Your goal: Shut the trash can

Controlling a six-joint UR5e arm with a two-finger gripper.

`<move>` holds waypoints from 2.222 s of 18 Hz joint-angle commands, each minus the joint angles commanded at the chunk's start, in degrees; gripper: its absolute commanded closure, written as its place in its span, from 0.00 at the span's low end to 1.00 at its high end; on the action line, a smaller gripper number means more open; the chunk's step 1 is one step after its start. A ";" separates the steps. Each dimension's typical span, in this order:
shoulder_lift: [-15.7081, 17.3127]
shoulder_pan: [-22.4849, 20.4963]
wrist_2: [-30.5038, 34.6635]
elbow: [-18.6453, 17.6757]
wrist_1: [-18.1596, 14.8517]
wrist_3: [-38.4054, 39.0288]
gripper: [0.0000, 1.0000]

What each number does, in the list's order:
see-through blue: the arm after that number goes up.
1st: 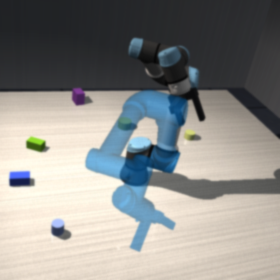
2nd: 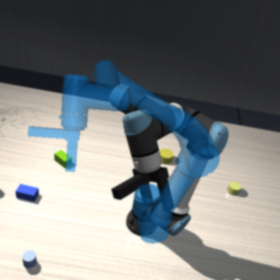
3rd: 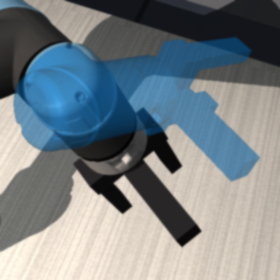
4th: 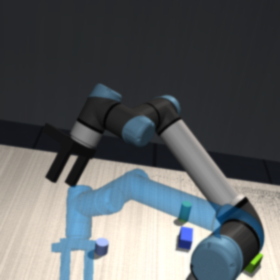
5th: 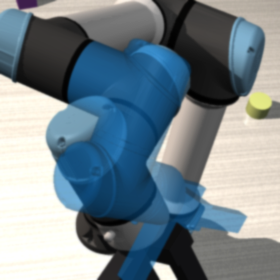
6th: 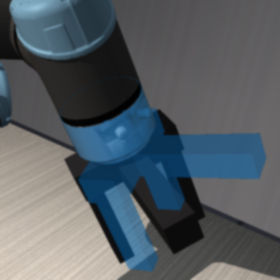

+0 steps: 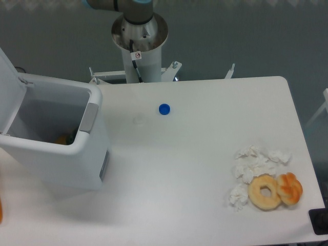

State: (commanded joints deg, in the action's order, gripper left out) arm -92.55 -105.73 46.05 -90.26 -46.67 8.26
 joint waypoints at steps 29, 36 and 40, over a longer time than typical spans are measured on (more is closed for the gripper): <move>-0.26 -12.92 8.26 -5.01 -0.53 -11.95 0.00; -0.26 -14.85 9.67 -5.89 -0.62 -14.41 0.00; -0.35 -14.85 10.11 -6.50 -0.70 -16.25 0.00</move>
State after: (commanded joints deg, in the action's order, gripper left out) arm -92.90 -120.59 56.16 -96.76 -47.37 -7.99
